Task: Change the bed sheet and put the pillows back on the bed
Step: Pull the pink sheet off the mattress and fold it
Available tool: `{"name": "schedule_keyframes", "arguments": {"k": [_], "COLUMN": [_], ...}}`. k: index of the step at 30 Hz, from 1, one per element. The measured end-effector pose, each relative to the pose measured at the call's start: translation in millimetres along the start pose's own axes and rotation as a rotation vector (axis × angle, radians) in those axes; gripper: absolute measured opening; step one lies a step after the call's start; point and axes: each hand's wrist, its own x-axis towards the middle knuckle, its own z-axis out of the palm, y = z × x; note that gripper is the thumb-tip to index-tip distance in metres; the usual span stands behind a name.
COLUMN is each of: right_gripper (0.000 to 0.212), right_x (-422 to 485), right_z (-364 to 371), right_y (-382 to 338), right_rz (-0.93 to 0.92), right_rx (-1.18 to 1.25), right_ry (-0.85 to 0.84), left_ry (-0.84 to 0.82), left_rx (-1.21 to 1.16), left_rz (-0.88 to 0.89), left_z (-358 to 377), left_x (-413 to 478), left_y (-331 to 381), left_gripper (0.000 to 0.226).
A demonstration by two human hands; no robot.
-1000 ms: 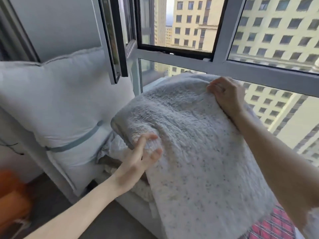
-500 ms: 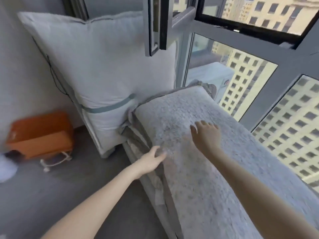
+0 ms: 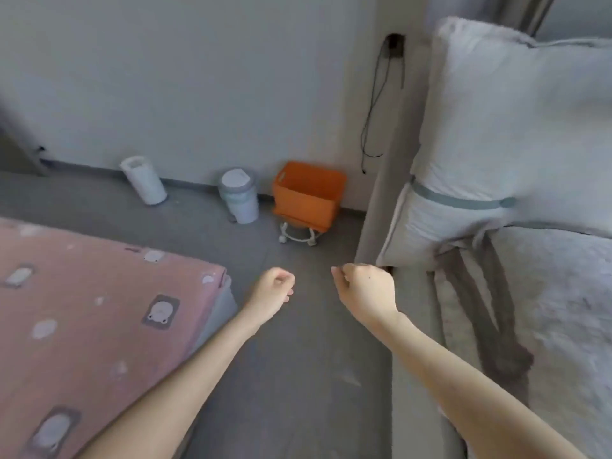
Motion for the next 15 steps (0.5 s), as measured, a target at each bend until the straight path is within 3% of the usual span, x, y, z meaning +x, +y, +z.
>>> {"name": "schedule_keyframes", "arguments": {"k": [4,7,10,13,15], "right_gripper": [0.036,0.05,0.034,0.041,0.034], "right_x": [-12,-34,-60,-94,-118], "right_z": [37,56,77,88,98], "right_y": [-131,-229,-318,-399,-446], "right_rz": [-0.234,-0.372,-0.515,-0.723,-0.857], "right_rx": [0.129,0.097,0.126,0.23,0.258], "right_ry": [-0.136,-0.263,-0.29,-0.314,-0.383], "left_ry": [0.221,0.337,0.492,0.652,0.767], "left_rx": [0.027,0.007,-0.065,-0.181,-0.234], "left_rz": [-0.077,-0.183,-0.282,-0.375,-0.426], "left_z": [-118,-193,-251,-294,-316], "left_x": [-55,-102,-152,-208,-245], "left_y": [-84,-150,-208,-257,-285], "left_gripper": [0.025,0.027,0.026,0.024,0.024]}}
